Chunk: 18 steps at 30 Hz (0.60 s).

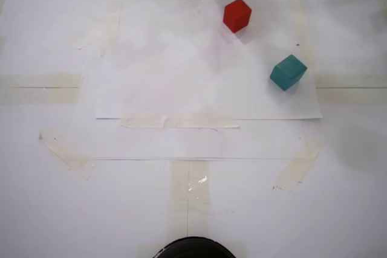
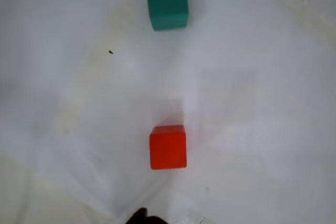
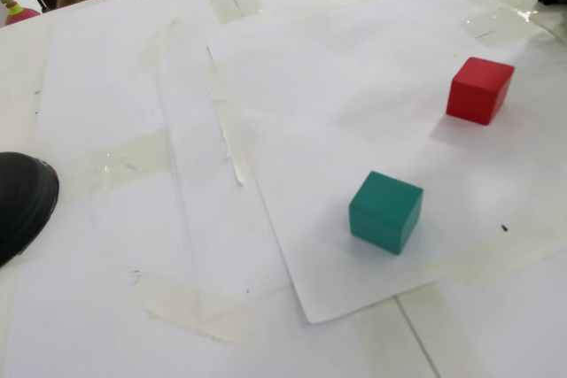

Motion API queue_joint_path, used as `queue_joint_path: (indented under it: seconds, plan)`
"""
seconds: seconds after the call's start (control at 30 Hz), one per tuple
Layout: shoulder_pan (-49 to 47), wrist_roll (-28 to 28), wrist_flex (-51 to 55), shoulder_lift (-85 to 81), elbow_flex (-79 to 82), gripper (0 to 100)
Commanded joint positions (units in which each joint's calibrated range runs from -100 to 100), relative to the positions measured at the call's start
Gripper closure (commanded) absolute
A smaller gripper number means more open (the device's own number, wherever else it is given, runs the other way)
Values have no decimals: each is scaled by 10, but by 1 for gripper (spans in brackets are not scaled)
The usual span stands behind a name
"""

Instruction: Put the red cube on the top of the blue cube.

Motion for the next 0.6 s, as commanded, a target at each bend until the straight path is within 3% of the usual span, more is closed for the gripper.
queue_joint_path:
  seconds: [0.0,0.4,0.57]
  plan:
    - [15,-2,-18,36,-46,100]
    - [9,1,-45,77,-43,100]
    - [-6,-3,-48,81,-39,92]
